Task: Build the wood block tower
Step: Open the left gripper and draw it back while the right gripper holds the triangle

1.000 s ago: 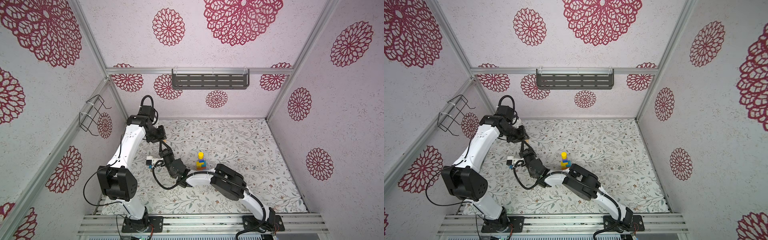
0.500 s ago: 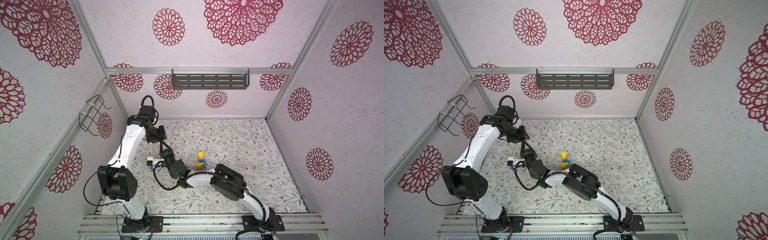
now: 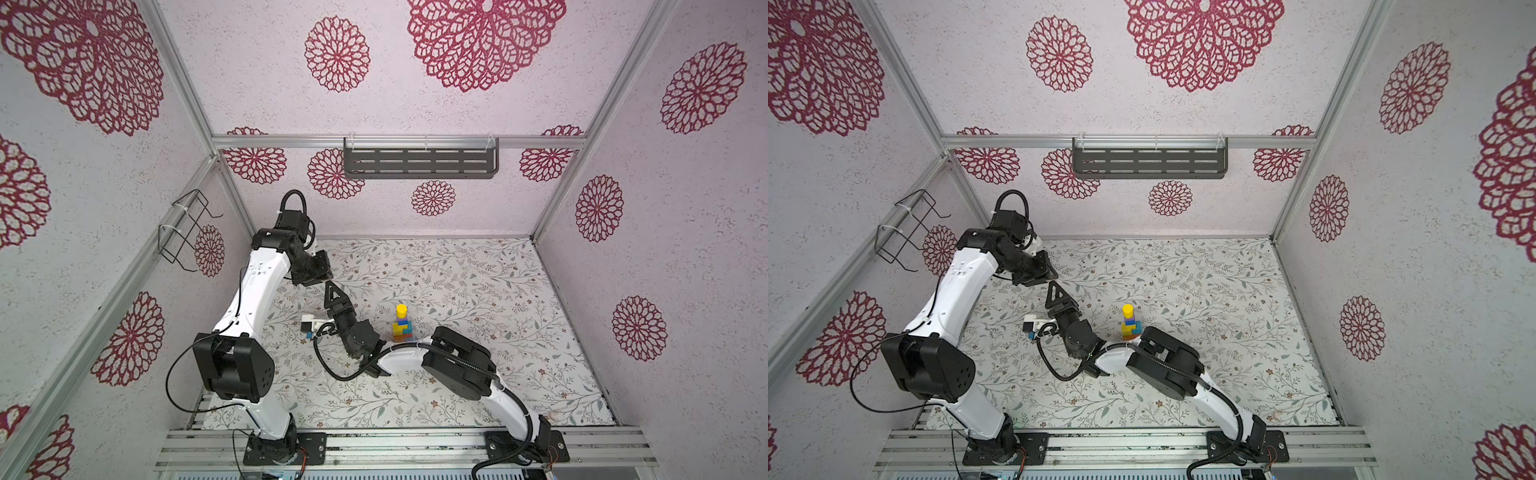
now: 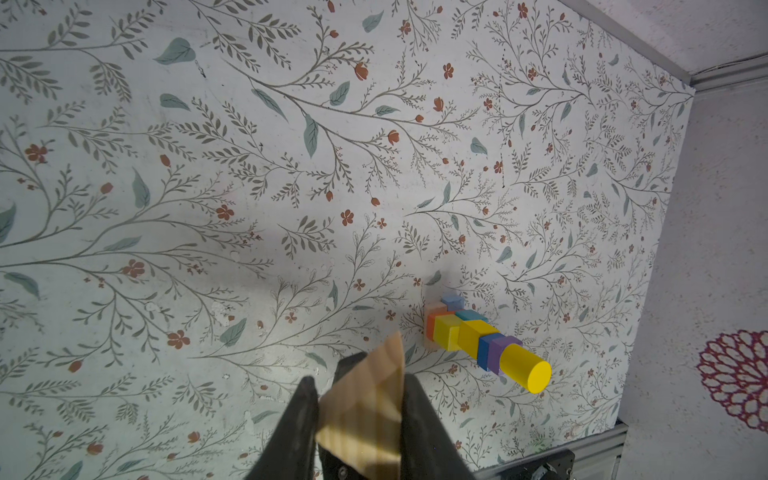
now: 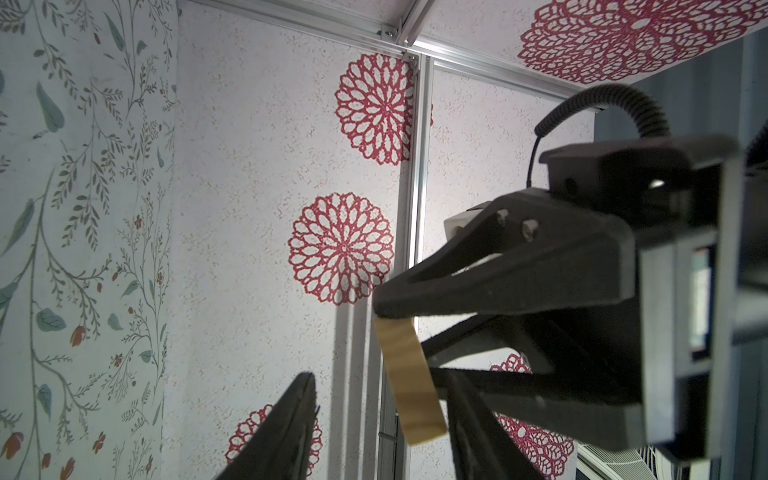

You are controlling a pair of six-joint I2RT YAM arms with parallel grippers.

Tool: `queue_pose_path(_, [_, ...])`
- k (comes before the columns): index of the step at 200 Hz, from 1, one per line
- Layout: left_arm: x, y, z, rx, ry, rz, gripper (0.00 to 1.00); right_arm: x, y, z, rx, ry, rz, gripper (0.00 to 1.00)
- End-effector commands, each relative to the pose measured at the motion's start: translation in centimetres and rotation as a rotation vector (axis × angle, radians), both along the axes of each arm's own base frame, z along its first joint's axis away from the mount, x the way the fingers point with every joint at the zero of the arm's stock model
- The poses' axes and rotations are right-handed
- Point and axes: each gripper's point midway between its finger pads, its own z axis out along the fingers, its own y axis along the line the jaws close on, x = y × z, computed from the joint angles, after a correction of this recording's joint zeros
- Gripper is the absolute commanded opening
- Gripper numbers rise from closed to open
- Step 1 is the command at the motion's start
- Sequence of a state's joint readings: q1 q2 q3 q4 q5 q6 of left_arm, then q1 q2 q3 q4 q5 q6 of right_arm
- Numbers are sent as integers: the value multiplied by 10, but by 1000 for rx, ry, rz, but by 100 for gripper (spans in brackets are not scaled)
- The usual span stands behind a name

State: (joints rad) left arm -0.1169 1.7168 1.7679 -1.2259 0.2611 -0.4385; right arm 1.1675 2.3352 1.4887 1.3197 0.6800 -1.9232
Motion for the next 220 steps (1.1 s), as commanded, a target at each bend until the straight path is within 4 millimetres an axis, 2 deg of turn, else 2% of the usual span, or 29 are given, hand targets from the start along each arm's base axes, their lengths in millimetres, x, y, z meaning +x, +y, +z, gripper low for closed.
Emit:
queue_pose_path(1, [-7,-4,9,-21,-6,-19,27,-2,-13,57,103,-85,-24,51])
queue_pose_path(63, [-9,-14,3,-37,13,-49,27,-4,-8,62,110,-99,-6,36])
queue_pose_path(135, [-10,-11,1,-19,18,-46,27,1,-11,64,96,-106,-11,16])
queue_pose_path(220, [-8,-10,0,-15,21,-42,28,0,-15,64,89,-105,-11,2])
